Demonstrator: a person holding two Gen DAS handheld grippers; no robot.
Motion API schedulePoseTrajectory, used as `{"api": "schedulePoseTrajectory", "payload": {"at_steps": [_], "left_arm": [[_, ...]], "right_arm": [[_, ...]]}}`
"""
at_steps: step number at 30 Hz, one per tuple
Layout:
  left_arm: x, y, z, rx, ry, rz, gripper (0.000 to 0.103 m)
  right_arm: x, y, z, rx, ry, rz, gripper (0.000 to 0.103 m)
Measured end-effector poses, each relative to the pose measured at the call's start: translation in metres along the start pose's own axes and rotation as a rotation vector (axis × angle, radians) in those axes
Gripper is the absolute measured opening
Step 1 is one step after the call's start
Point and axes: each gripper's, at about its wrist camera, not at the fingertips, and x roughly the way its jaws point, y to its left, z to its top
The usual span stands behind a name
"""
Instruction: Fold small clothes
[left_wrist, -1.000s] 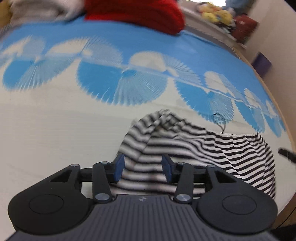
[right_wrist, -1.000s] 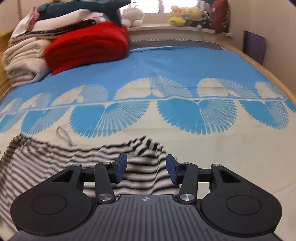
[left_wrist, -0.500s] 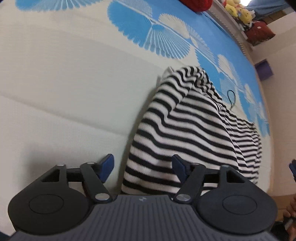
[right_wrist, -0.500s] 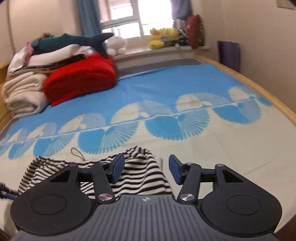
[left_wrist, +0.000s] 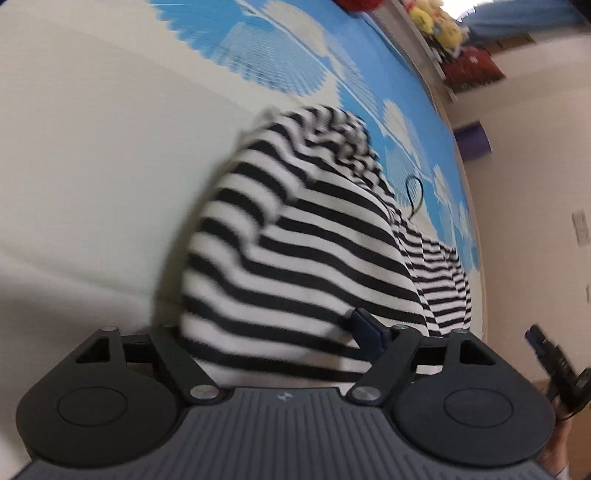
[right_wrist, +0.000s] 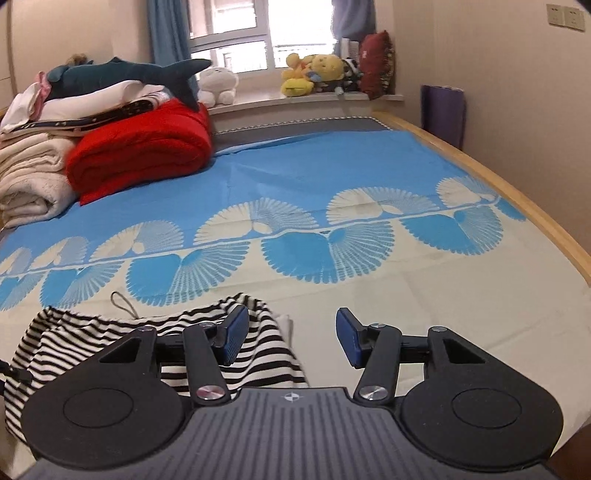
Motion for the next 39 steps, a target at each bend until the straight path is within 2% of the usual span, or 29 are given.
{"api": "schedulePoseTrajectory", "payload": {"at_steps": [1, 3, 4, 8, 10, 15, 17, 21, 23, 25, 26, 27, 28, 30, 35, 39], "left_arm": [[0.005, -0.004, 0.000, 0.017, 0.009, 0.012, 0.047], [0.011, -0.005, 0.002, 0.014, 0.024, 0.038, 0.025], [0.010, -0.004, 0.002, -0.003, 0.028, 0.026, 0.020], [-0.007, -0.017, 0.002, 0.074, -0.011, 0.010, 0.016], [-0.020, -0.018, -0.001, 0.078, -0.038, 0.015, 0.013], [-0.064, -0.015, -0.003, 0.008, -0.115, 0.088, 0.010], [-0.086, -0.020, -0.006, 0.018, -0.159, 0.134, 0.010], [-0.109, -0.036, -0.009, 0.045, -0.206, 0.158, 0.010], [-0.101, -0.041, -0.009, 0.054, -0.189, 0.192, 0.013], [-0.092, -0.037, -0.005, 0.047, -0.160, 0.235, 0.025], [-0.085, -0.036, -0.002, 0.042, -0.140, 0.243, 0.034], [-0.082, -0.032, 0.000, 0.026, -0.124, 0.246, 0.055], [-0.079, -0.029, 0.002, 0.011, -0.120, 0.246, 0.067], [-0.075, -0.017, 0.005, 0.000, -0.109, 0.250, 0.072], [-0.052, 0.019, 0.005, -0.062, -0.059, 0.242, 0.072], [-0.036, 0.013, 0.011, 0.041, -0.054, 0.183, 0.076]], "right_arm": [[0.000, -0.003, 0.000, 0.010, 0.002, -0.007, 0.054], [0.000, -0.006, 0.001, 0.030, 0.004, -0.014, 0.054], [0.000, -0.007, 0.001, 0.038, 0.005, -0.018, 0.054], [0.002, -0.004, 0.002, 0.059, 0.013, -0.020, 0.054], [0.003, 0.001, 0.003, 0.070, 0.012, -0.010, 0.054], [0.004, 0.021, 0.003, 0.083, 0.008, 0.026, 0.054], [0.005, 0.029, 0.002, 0.078, 0.010, 0.043, 0.054], [0.003, 0.040, 0.002, 0.046, 0.006, 0.072, 0.054], [0.002, 0.041, 0.001, 0.032, 0.007, 0.080, 0.054], [0.002, 0.040, 0.002, 0.025, 0.006, 0.083, 0.054], [0.001, 0.039, 0.002, 0.022, 0.004, 0.081, 0.054], [0.000, 0.037, 0.001, 0.019, 0.002, 0.077, 0.054], [-0.001, 0.036, 0.000, 0.018, 0.003, 0.074, 0.054], [-0.002, 0.031, -0.002, 0.017, 0.010, 0.069, 0.054], [-0.004, 0.019, -0.006, -0.017, 0.016, 0.055, 0.054], [0.001, 0.009, -0.007, -0.039, 0.031, 0.033, 0.054]]}}
